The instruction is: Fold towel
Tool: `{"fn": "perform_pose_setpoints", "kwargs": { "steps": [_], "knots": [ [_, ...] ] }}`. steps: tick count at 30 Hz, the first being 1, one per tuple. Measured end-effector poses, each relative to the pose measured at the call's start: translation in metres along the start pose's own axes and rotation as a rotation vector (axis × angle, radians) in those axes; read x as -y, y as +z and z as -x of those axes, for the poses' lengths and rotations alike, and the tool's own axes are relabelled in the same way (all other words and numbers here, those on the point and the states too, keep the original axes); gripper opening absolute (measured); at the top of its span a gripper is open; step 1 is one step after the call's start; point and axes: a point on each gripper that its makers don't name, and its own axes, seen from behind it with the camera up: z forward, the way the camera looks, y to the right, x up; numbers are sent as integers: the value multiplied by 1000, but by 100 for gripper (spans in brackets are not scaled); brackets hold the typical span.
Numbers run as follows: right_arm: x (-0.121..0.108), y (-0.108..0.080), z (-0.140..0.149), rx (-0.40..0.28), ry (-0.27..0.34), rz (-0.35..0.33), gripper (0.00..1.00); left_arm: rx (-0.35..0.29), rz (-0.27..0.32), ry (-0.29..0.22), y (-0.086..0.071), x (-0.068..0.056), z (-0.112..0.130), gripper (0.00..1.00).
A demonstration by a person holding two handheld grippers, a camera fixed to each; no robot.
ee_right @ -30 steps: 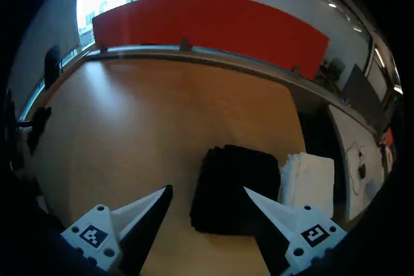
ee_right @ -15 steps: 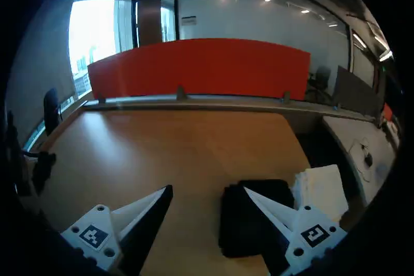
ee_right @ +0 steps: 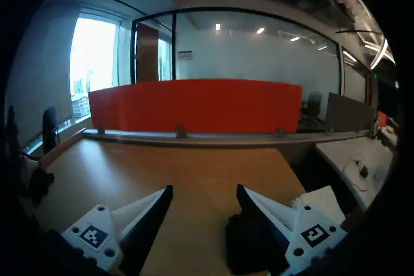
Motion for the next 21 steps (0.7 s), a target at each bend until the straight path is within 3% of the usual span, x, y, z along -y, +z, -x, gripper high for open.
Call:
{"fn": "perform_pose_setpoints", "kwargs": {
  "steps": [3, 10, 21],
  "knots": [
    [3, -2, -10, -48, -4, 16, 95, -35, -1, 3, 3, 1, -12, 95],
    [13, -2, -19, -89, -21, 23, 95, -136, -11, 5, 7, 4, -42, 95],
    [52, 2, -45, -142, -37, -5, 95, -235, -14, -8, 15, 8, -76, 95]
  ]
}}
